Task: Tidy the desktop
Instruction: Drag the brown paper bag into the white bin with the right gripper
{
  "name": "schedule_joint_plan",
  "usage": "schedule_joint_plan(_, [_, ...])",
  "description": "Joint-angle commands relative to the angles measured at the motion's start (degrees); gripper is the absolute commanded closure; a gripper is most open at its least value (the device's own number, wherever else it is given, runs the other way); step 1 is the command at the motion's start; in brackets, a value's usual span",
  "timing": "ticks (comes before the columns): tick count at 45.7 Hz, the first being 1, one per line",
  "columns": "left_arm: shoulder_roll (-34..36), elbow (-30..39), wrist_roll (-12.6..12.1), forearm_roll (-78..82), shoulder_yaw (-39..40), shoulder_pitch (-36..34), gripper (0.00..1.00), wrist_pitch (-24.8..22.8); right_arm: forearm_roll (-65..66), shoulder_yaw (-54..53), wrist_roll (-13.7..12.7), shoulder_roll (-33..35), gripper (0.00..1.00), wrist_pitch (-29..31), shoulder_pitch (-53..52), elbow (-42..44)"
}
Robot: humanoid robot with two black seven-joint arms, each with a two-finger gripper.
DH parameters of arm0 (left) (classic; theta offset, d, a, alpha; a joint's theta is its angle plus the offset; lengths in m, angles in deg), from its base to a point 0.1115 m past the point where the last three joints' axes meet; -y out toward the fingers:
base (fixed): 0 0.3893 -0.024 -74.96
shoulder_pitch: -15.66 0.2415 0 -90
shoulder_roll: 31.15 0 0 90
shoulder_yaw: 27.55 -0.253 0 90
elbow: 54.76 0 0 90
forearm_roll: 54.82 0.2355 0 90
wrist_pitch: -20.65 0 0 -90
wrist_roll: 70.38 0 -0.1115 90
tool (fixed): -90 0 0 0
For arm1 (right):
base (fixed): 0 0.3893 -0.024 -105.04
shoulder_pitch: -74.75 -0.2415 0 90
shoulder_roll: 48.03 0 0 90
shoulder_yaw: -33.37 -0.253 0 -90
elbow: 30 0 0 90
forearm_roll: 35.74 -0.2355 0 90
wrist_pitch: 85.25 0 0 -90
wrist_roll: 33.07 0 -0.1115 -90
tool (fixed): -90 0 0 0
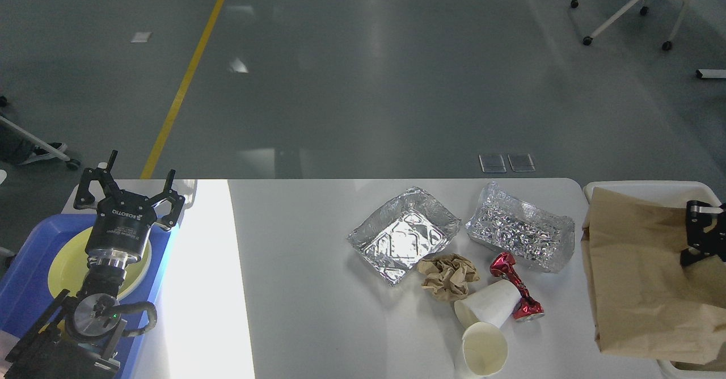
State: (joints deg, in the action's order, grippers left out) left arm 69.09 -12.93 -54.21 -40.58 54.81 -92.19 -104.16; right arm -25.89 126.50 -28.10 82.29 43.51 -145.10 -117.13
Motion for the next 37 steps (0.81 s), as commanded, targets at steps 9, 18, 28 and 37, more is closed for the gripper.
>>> schedule_joint_plan(9, [0.04, 0.0, 0.0, 0.0, -0.01, 0.0, 0.03, 0.0, -0.18, 0.65, -1.54, 0.2, 1.0, -0.53, -3.39, -1.38])
schedule_joint_plan(18, [0.04, 0.0, 0.0, 0.0, -0.01, 0.0, 0.03, 0.0, -1.41, 1.7, -1.54, 2.04, 1.0, -5.8, 1.16, 4.5])
schedule_joint_plan(28, [0.04, 0.0, 0.0, 0.0, -0.09, 0.0, 0.03, 0.0, -9.4, -3.3, -1.45, 5.65, 1.0, -14.33, 22.86, 21.28])
schedule_joint_plan(37, [-0.05, 0.0, 0.09, 0.0, -0.01, 0.0, 0.03, 0.0, -14.24, -12.88, -1.45, 5.65, 1.0, -17.59, 42.11, 36.84])
